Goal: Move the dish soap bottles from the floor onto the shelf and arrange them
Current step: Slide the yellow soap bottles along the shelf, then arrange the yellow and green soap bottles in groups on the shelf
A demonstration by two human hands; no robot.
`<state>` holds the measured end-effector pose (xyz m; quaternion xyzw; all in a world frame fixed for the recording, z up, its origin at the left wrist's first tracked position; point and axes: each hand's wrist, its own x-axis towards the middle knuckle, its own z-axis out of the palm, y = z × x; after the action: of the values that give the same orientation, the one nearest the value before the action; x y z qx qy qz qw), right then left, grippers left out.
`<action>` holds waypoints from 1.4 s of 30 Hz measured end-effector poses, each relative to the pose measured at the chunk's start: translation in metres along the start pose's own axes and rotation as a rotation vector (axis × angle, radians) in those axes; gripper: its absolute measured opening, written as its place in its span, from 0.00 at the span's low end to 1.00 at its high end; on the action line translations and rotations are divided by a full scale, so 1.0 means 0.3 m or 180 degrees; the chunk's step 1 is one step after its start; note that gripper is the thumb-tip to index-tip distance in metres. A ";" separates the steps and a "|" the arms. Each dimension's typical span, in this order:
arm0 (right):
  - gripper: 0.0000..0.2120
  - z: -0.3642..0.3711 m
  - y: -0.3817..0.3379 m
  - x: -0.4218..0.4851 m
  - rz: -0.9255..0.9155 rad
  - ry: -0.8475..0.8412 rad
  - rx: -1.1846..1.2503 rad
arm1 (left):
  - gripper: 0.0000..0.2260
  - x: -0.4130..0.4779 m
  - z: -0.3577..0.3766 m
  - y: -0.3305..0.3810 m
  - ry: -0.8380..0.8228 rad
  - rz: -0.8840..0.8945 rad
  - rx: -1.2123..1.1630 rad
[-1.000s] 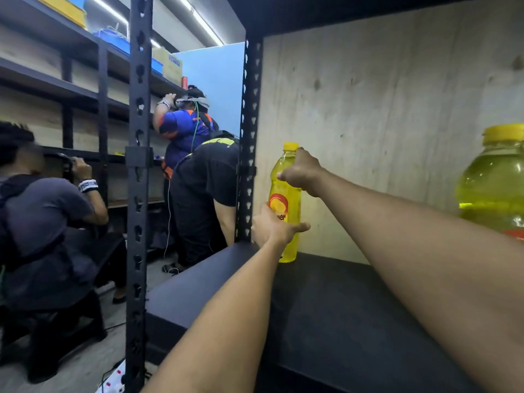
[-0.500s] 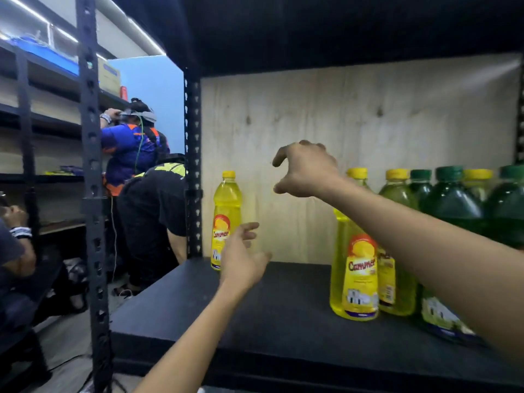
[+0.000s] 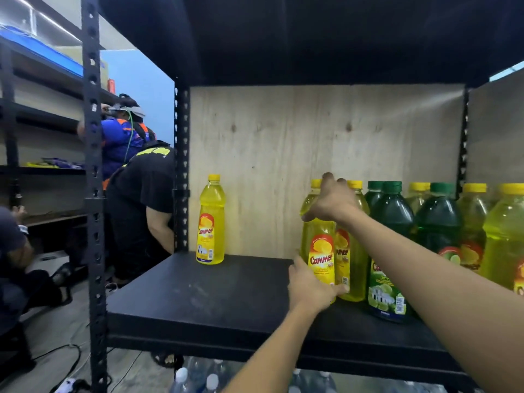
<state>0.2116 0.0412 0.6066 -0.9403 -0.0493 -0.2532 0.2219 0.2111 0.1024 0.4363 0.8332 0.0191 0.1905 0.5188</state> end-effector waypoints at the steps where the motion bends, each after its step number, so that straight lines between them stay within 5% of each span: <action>1: 0.44 0.007 -0.002 0.005 0.0101 -0.0016 0.0099 | 0.56 -0.003 0.024 0.010 0.0143 -0.0086 -0.0011; 7: 0.41 0.064 -0.042 0.006 -0.0049 0.0058 0.0712 | 0.48 0.044 0.023 -0.031 0.0633 -0.0100 0.0101; 15: 0.44 0.287 -0.352 0.006 -0.0662 0.0204 0.1358 | 0.44 0.205 -0.462 -0.278 0.0946 0.0154 0.0566; 22: 0.41 0.447 -0.619 0.071 -0.0809 -0.0086 0.1521 | 0.38 0.323 -0.747 -0.415 0.1022 -0.0125 0.0727; 26: 0.36 0.506 -0.681 0.102 -0.0963 -0.0183 0.1394 | 0.41 0.350 -0.797 -0.474 0.0922 -0.0279 0.0540; 32: 0.37 0.518 -0.696 0.113 -0.0951 -0.0122 0.1266 | 0.32 0.314 -0.794 -0.494 0.0912 -0.0050 0.0376; 38: 0.35 0.498 -0.690 0.095 -0.0883 -0.0361 0.1231 | 0.38 0.298 -0.790 -0.496 0.0890 -0.0078 0.0323; 42: 0.36 0.364 -0.568 0.022 -0.0873 -0.1011 0.1272 | 0.66 0.232 -0.766 -0.450 0.0877 -0.0140 0.0382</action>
<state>0.2321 0.2422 0.5924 -0.8904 -0.2589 -0.1157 0.3559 0.2206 0.3777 0.4289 0.8280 0.1197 0.2902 0.4645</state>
